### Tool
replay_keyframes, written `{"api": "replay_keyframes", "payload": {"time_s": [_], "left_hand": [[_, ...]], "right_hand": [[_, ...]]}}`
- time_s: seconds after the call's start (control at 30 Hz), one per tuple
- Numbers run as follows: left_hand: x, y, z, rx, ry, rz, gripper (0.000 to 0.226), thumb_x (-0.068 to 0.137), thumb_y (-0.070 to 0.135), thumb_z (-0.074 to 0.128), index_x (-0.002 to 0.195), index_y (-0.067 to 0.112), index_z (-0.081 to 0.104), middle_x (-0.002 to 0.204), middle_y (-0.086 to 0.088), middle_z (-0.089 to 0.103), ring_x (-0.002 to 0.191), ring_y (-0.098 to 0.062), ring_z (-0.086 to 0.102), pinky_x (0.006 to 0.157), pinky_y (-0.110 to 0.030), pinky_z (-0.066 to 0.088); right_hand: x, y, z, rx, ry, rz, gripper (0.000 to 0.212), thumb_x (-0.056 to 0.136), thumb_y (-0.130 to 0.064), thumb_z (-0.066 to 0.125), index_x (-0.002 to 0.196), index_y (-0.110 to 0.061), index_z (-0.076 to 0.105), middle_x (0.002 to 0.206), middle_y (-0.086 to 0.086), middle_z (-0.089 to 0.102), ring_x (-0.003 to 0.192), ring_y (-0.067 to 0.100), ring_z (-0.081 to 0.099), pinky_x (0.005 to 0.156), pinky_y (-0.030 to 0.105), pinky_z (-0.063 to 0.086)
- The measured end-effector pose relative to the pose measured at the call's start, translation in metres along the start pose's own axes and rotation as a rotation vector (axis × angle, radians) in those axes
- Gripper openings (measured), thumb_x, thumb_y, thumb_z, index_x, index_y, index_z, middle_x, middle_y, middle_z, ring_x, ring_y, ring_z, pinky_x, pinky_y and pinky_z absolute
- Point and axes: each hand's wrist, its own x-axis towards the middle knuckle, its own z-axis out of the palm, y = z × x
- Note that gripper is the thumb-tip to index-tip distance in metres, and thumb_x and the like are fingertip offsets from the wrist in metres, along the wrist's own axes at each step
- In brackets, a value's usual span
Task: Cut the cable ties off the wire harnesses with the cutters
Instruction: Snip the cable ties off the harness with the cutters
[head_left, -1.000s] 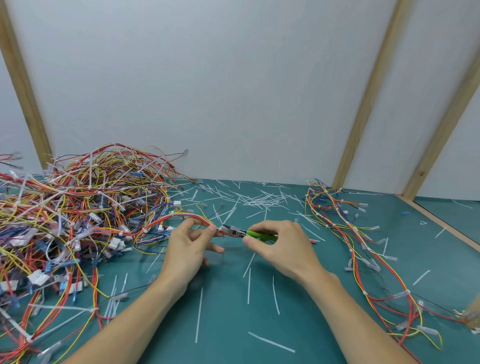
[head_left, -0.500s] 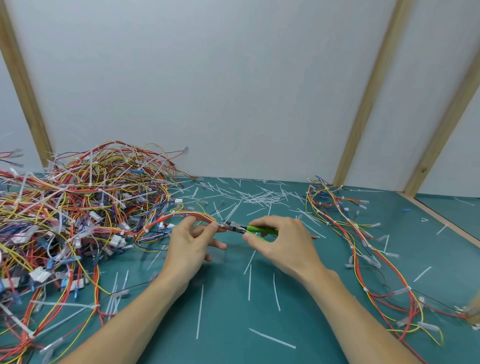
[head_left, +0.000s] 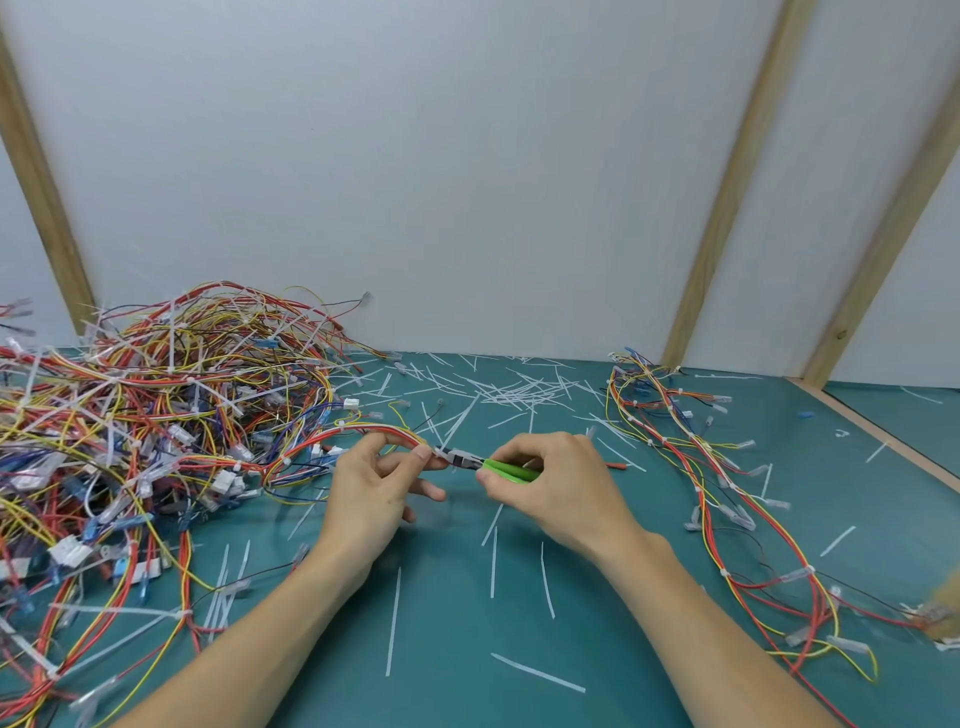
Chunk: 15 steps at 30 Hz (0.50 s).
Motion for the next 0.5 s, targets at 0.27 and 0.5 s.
{"api": "replay_keyframes", "payload": {"time_s": [0.27, 0.5], "left_hand": [[-0.0002, -0.0014, 0.0014, -0.009, 0.016, -0.012, 0.011, 0.098, 0.015, 0.064, 0.095, 0.006, 0.057, 0.082, -0.003, 0.079, 0.056, -0.017, 0.071, 0.04, -0.019, 0.042], [0.0003, -0.0031, 0.0009, -0.022, 0.014, -0.037, 0.014, 0.097, 0.015, 0.065, 0.094, 0.003, 0.058, 0.082, -0.006, 0.078, 0.053, -0.017, 0.069, 0.04, -0.02, 0.042]], "right_hand": [[-0.0003, 0.0047, 0.0047, 0.05, -0.041, 0.03, 0.026, 0.075, -0.06, 0.072, 0.078, -0.034, 0.073, 0.072, -0.017, 0.07, 0.077, 0.009, 0.061, 0.07, 0.027, 0.049], [0.0008, 0.0059, 0.006, 0.081, -0.062, 0.05, 0.026, 0.075, -0.058, 0.075, 0.075, -0.032, 0.072, 0.067, -0.018, 0.068, 0.074, 0.009, 0.058, 0.068, 0.028, 0.049]]}}
